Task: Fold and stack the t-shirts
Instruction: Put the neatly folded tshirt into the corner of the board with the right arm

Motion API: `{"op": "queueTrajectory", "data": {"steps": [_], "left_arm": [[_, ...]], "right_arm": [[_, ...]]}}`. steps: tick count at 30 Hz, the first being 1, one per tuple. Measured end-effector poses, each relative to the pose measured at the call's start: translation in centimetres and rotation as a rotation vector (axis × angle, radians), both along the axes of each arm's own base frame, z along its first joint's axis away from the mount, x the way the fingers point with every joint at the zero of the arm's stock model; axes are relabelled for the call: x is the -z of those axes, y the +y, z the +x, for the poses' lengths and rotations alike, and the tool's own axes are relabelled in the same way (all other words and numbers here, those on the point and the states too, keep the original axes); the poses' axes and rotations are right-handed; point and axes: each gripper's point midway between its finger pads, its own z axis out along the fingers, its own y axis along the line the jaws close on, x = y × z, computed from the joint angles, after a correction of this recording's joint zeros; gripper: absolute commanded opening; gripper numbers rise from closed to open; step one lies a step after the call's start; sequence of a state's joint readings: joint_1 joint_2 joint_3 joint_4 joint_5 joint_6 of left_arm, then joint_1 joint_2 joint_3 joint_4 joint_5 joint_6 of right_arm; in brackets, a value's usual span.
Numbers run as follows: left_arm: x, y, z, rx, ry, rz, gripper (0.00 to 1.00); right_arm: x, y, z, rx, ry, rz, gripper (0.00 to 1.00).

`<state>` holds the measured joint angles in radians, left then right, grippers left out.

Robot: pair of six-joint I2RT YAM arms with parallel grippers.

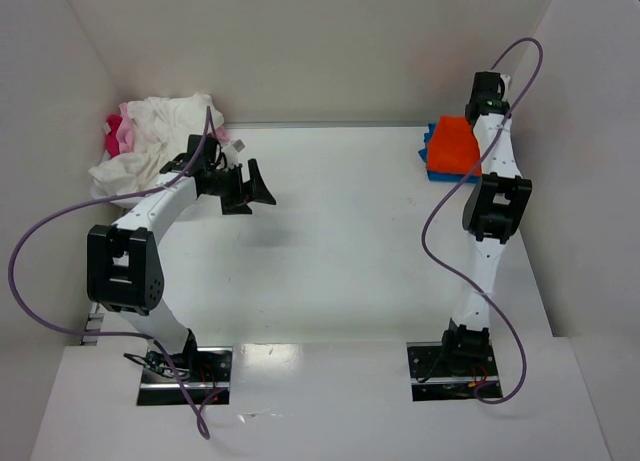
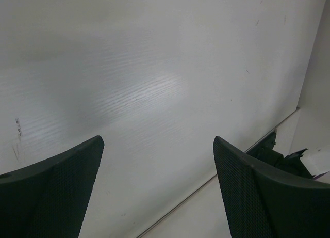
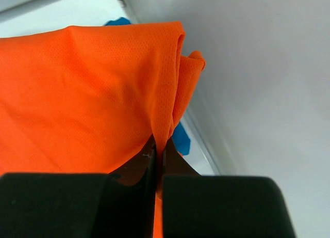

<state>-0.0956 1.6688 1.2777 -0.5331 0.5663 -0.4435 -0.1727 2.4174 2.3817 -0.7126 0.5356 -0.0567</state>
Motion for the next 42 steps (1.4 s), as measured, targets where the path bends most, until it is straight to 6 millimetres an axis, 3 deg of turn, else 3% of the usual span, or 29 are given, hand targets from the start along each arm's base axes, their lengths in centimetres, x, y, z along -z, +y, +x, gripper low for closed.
{"op": "queueTrajectory", "data": {"steps": [5, 6, 8, 9, 13, 17, 20, 25, 28, 31, 33, 36, 42], "left_arm": [[-0.1, 0.0, 0.1, 0.0, -0.002, -0.001, 0.94], [-0.1, 0.0, 0.1, 0.0, -0.003, -0.001, 0.94], [-0.1, 0.0, 0.1, 0.002, -0.003, -0.003, 0.94], [-0.2, -0.1, 0.0, 0.003, -0.002, -0.004, 0.94], [-0.2, -0.1, 0.0, 0.005, -0.001, -0.008, 0.94], [-0.3, -0.2, 0.0, 0.008, -0.005, -0.013, 0.94], [-0.4, -0.2, 0.0, 0.009, -0.009, -0.014, 0.96], [-1.8, -0.1, 0.2, 0.021, -0.051, -0.005, 0.97], [-4.3, 0.2, 0.9, 0.024, -0.131, 0.016, 0.98], [-7.4, 0.6, 1.8, 0.018, -0.239, 0.045, 0.99], [-9.4, 1.0, 2.1, 0.008, -0.305, 0.063, 0.99], [-11.4, 1.4, 2.3, -0.013, -0.375, 0.083, 0.99], [-12.9, 3.5, 2.6, -0.087, -0.452, 0.194, 0.99]], "right_arm": [[1.2, -0.9, -0.1, 0.031, 0.021, -0.02, 0.12], [1.5, -0.9, -0.1, 0.032, 0.026, -0.02, 0.25], [1.9, -1.0, -0.2, 0.036, 0.031, -0.019, 0.37], [2.0, -1.1, -0.2, 0.037, 0.033, -0.021, 0.56], [1.9, -1.1, -0.1, 0.048, 0.023, -0.019, 0.97], [1.7, -0.4, 0.0, 0.038, -0.002, 0.028, 0.99], [0.2, 0.9, -0.7, 0.01, -0.025, 0.066, 0.99], [-5.9, 5.3, -4.4, -0.091, -0.131, 0.142, 0.99], [-10.3, 8.4, -7.0, -0.159, -0.249, 0.213, 0.99], [-13.0, 10.9, -9.6, -0.221, -0.345, 0.283, 0.99], [-13.3, 11.8, -11.6, -0.231, -0.381, 0.325, 0.99], [-11.6, 13.0, -14.6, -0.23, -0.388, 0.391, 0.99], [-9.7, 14.5, -18.1, -0.218, -0.399, 0.477, 0.99]]}}
